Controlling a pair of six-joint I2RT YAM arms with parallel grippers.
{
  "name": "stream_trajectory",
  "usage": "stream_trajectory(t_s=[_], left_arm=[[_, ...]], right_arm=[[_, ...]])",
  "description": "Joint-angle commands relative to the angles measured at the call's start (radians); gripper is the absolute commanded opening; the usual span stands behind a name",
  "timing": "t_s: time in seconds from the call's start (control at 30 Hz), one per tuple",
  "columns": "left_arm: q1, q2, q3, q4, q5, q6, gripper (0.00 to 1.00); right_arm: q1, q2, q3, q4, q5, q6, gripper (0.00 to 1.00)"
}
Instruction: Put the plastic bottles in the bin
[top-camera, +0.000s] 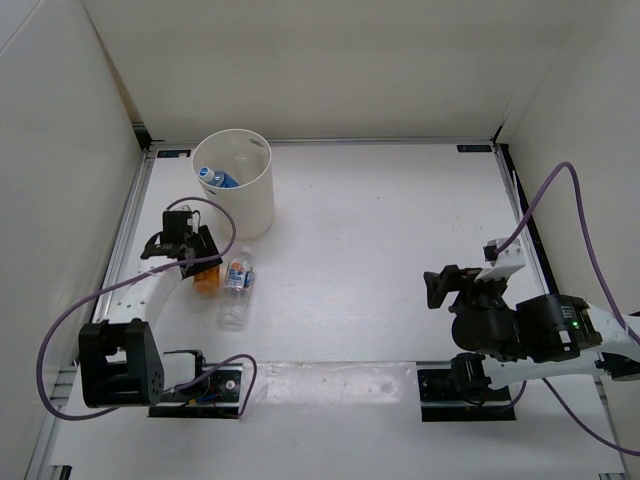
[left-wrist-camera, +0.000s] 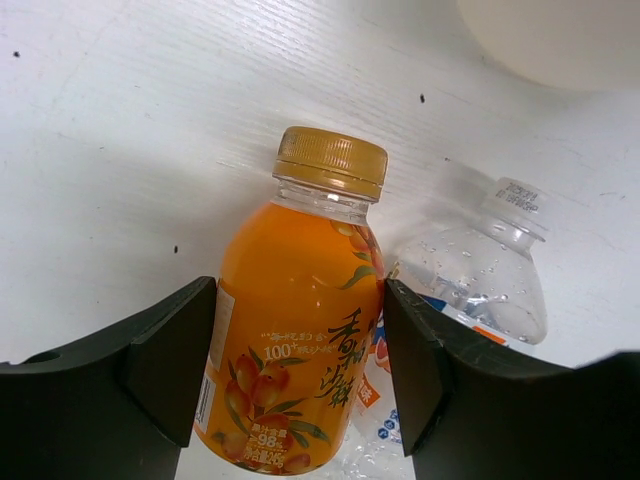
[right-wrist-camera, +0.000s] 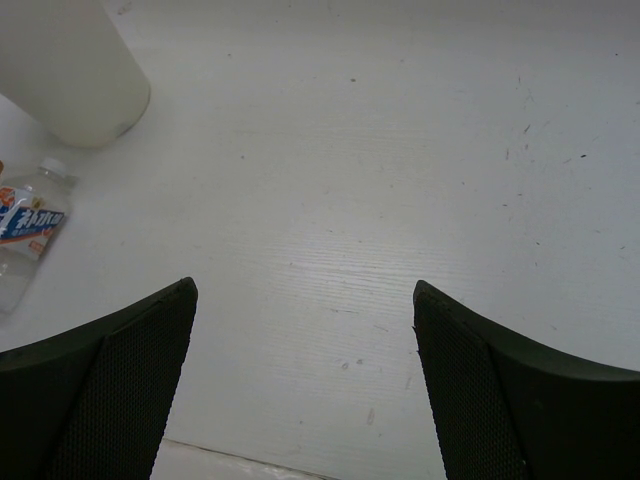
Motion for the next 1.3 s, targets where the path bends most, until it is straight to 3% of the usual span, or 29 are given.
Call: stream_trajectory(t_s=[0.0, 0.23, 0.63, 0.9, 1.27], left_arm=[[0.0, -0.056, -0.005, 0.009, -0.03, -0.033, 0.32], [-0.004, -0.162, -0.002, -0.017, -0.061, -0.07, 0.23], [-0.019, -0.276, 0.09, -0.113, -0.073, -0.107, 0.21], [-0.051, -0.305, 0.217, -0.193, -0.064, -0.117, 0.2], [-0.079, -0.195, 0.576, -0.287, -0.065, -0.093, 0.2]], right_arm=[[-0.002, 0.008, 0.01, -0.11, 0.043, 0.02, 0.9], [-0.014, 0.019, 0.005, -0.088, 0.043, -0.002, 0.9], [-0.031, 0.033, 0.002, -0.078, 0.038, -0.012, 0.9], [-0.034, 0.033, 0.004, -0.074, 0.038, -0.017, 0.9], [-0.034, 0.028, 0.002, -0.074, 0.038, -0.016, 0.9]])
